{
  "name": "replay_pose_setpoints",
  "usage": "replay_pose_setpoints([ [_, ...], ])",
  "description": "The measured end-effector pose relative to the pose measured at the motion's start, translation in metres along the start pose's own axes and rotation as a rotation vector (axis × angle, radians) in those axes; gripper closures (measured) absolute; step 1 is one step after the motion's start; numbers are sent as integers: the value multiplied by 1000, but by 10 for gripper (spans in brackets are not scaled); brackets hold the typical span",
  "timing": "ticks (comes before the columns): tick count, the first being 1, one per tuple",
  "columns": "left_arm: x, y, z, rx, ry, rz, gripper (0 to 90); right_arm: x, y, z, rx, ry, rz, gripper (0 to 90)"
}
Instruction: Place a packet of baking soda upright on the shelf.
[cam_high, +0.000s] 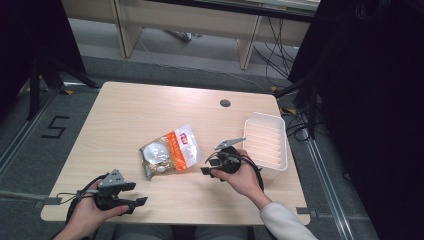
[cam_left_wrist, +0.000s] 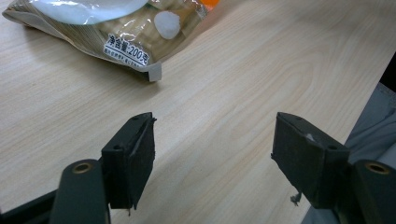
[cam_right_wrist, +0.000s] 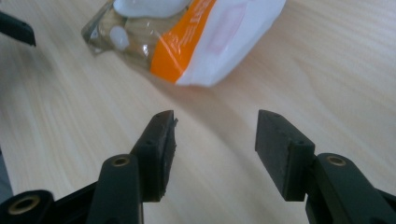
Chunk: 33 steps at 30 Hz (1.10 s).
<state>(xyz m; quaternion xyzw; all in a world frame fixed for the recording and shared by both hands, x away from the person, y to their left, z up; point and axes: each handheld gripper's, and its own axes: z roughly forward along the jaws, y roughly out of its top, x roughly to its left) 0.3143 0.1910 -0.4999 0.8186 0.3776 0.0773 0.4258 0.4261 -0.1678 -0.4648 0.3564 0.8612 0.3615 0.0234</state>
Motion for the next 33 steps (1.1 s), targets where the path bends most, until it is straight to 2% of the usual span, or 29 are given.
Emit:
replay_pose_setpoints([
  [1,0,0,0,-3,1,-1,295,-4,12,5,5,-2,2,477],
  [2,-1,0,1,-17,1,-17,294,-4,14,6,2,1,11,476],
  [4,-1,0,1,-16,2,-17,294,-8,22,10,11,5,18,471],
  [5,-1,0,1,-17,0,-18,294,-9,25,14,-3,14,33,471],
  [6,-1,0,1,-17,0,-16,294,-12,29,15,19,10,28,469],
  [7,-1,0,0,-16,0,-15,294,-12,31,18,15,13,44,469],
  [8,-1,0,0,-16,1,-15,294,-14,32,23,-1,17,53,469],
  [9,-1,0,0,-16,1,-14,294,-16,34,24,27,26,60,469],
  [11,-1,0,0,-21,1,-21,295,-16,37,29,35,37,85,469],
  [14,-1,0,0,-17,2,-15,295,-17,40,38,42,50,76,469],
  [18,-1,-1,0,-33,9,-20,296,-15,43,49,66,48,93,471],
  [20,-1,-1,0,-34,8,-19,296,-14,44,54,78,72,100,483],
  [22,-1,-1,0,-35,9,-20,295,-11,45,59,85,80,107,516],
  [23,-1,-1,0,-34,10,-20,295,-11,45,59,89,73,92,557],
  [25,-1,0,0,-34,2,-26,296,-10,46,61,95,88,62,662],
  [29,-1,0,0,-33,4,-36,295,-6,48,59,109,124,73,798],
  [32,-1,0,0,-28,2,-40,295,-4,51,58,112,138,30,897],
  [33,-1,0,-1,-29,7,-37,296,-3,52,58,112,134,25,900],
])
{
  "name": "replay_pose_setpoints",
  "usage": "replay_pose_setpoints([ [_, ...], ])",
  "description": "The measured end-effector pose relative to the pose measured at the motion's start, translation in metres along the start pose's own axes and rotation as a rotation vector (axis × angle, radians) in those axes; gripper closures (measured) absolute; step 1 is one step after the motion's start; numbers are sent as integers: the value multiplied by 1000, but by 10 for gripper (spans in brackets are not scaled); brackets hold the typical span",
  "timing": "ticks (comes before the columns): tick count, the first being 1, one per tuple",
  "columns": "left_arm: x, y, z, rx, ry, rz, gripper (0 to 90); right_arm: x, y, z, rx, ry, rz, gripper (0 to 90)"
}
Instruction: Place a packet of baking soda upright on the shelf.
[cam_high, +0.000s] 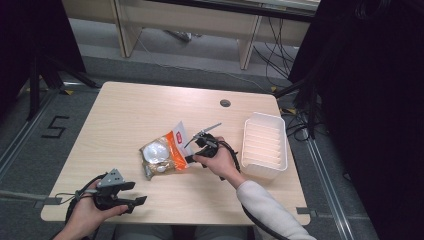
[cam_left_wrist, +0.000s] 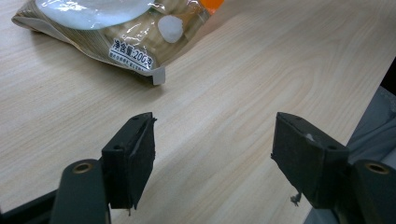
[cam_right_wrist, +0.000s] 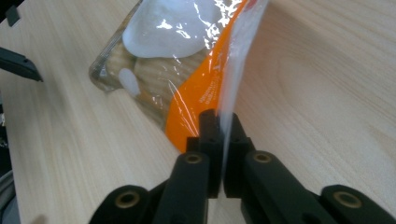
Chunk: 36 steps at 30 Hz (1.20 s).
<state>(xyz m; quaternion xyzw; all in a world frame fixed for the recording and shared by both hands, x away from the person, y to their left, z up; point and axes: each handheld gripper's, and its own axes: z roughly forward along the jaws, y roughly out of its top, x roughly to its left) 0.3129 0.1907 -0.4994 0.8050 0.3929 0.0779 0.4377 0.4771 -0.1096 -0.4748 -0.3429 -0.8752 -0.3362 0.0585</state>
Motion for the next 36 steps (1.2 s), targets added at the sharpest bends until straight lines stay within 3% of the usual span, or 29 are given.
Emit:
replay_pose_setpoints([
  [6,2,0,-1,17,9,19,296,3,12,-10,31,40,-28,900],
  [7,0,0,0,-11,6,-2,296,4,14,-12,37,34,-43,900],
  [13,2,0,-1,16,9,19,296,13,30,-30,92,20,-81,900],
  [15,2,0,-2,19,9,23,297,13,36,-36,106,14,-126,900],
  [17,0,0,0,-4,3,-1,297,18,41,-44,133,-2,-115,900],
  [21,1,0,0,-2,1,-1,297,22,53,-58,162,-17,-169,900],
  [22,0,0,0,-4,3,-2,297,26,56,-61,175,-17,-160,900],
  [27,1,0,-1,-5,2,8,297,34,68,-77,240,-31,-257,900],
  [28,1,0,-1,-4,2,6,297,33,70,-80,260,-46,-309,900],
  [29,1,0,-1,-5,2,7,297,36,72,-82,260,-49,-296,900],
  [30,2,0,-1,-2,2,10,297,37,73,-84,276,-64,-312,900],
  [31,2,0,-1,-1,2,12,297,40,73,-87,302,-84,-279,900],
  [32,1,0,-1,-5,1,7,297,37,75,-88,289,-64,-346,900],
  [33,1,0,-1,-5,2,6,297,39,75,-90,294,-82,-342,900],
  [36,1,0,-1,-5,2,6,297,42,76,-93,317,-79,-362,900],
])
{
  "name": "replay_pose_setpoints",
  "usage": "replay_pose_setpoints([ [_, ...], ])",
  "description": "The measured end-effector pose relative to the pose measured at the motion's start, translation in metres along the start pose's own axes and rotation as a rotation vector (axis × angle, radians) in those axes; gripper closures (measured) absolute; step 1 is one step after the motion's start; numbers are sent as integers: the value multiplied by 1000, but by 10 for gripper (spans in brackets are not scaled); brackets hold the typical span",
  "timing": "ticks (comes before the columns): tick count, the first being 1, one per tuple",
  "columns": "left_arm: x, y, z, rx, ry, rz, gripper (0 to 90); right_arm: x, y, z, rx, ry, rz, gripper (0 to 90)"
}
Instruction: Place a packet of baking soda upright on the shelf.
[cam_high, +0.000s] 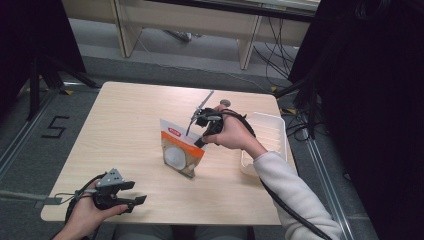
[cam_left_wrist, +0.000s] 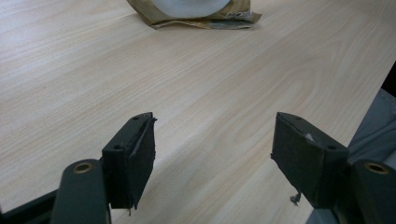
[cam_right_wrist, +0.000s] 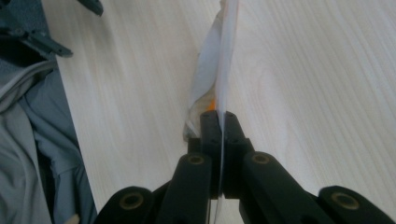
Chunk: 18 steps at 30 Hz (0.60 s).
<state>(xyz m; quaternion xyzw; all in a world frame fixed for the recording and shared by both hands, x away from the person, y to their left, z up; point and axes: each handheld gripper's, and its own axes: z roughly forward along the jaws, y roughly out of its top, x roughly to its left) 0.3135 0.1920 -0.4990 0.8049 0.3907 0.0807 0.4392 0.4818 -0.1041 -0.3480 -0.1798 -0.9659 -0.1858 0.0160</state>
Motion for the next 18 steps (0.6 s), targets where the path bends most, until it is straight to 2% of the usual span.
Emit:
replay_pose_setpoints([
  [5,0,0,0,-1,0,2,297,4,2,-7,32,21,-80,900],
  [6,0,0,0,-1,0,1,297,7,2,-10,49,24,-65,900],
  [7,0,0,0,-1,0,1,297,5,4,-11,51,30,-114,900],
  [8,0,0,0,-1,0,2,297,5,4,-13,58,28,-123,900],
  [12,0,0,0,-1,0,3,297,7,4,-22,95,20,-121,900],
  [13,0,0,0,-1,0,5,297,6,5,-24,91,21,-147,900],
  [16,1,0,0,3,1,6,297,7,4,-29,116,13,-146,900],
  [17,0,0,0,0,0,3,297,7,4,-31,119,16,-161,900],
  [18,0,0,0,1,1,4,297,8,4,-33,132,11,-151,900],
])
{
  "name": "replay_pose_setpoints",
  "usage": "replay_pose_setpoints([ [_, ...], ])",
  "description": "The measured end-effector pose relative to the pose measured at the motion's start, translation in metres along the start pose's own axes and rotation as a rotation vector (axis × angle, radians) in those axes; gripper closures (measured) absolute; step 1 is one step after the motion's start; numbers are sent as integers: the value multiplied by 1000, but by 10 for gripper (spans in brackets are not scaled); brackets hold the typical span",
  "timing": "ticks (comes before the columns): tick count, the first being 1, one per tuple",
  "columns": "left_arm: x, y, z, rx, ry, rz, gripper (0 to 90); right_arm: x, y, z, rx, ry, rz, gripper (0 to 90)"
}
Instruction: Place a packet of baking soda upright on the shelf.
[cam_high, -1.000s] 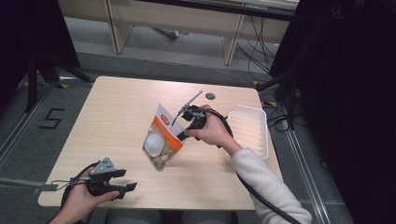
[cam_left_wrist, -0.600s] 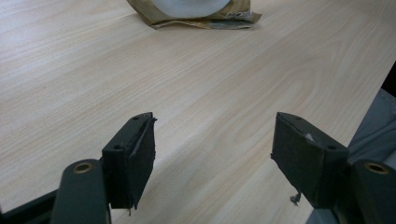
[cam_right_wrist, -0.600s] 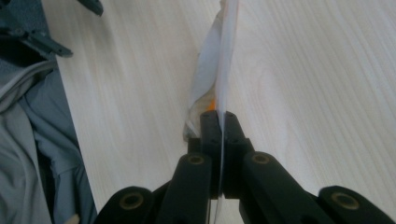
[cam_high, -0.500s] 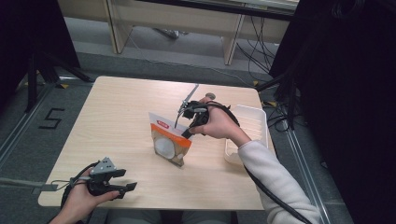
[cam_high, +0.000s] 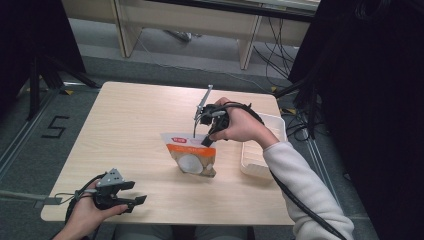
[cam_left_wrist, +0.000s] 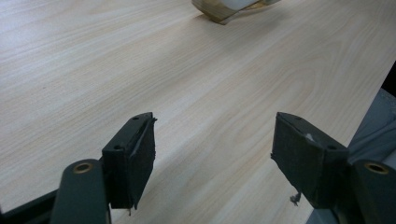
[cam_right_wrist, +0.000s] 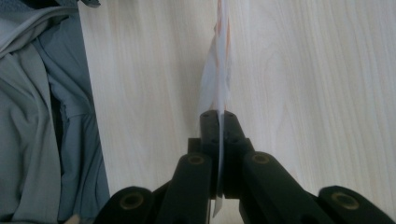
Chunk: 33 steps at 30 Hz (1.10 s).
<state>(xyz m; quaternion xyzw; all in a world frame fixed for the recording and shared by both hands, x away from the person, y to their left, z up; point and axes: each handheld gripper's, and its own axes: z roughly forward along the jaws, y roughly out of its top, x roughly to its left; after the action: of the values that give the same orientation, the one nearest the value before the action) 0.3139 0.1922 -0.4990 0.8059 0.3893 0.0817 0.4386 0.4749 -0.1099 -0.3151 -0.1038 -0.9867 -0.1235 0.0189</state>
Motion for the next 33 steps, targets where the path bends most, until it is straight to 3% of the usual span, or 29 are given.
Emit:
replay_pose_setpoints([
  [2,-1,0,0,-2,1,-15,297,-1,-1,-2,7,5,-18,900],
  [5,0,0,0,-3,1,-5,297,-2,-2,-4,7,5,-38,900],
  [7,0,0,0,-3,0,-3,297,0,-4,-7,29,-1,2,900],
  [8,0,0,0,-4,1,-5,297,-2,-4,-6,16,1,-28,900],
  [10,0,0,0,-3,1,-4,297,-2,-6,-9,34,-2,-11,900],
  [11,0,0,0,-3,1,-4,297,-3,-6,-9,23,-2,-30,900],
  [16,0,0,0,-4,1,-4,297,-3,-9,-15,37,-4,-13,900],
  [17,0,0,0,-3,1,-4,297,-4,-10,-16,32,-4,-27,900],
  [19,0,0,0,-4,2,-5,297,-3,-11,-20,40,-13,0,900],
  [20,0,0,0,-3,1,-4,297,-5,-11,-20,29,-5,-23,900],
  [23,0,0,0,-5,2,-5,297,-3,-12,-23,32,-13,3,900],
  [27,0,0,0,-4,2,-5,297,-6,-14,-27,22,-12,-22,900],
  [31,0,0,0,-5,3,-2,297,-6,-15,-31,26,-11,-11,900],
  [33,0,0,0,-5,2,-7,297,-8,-16,-32,20,-17,-37,900],
])
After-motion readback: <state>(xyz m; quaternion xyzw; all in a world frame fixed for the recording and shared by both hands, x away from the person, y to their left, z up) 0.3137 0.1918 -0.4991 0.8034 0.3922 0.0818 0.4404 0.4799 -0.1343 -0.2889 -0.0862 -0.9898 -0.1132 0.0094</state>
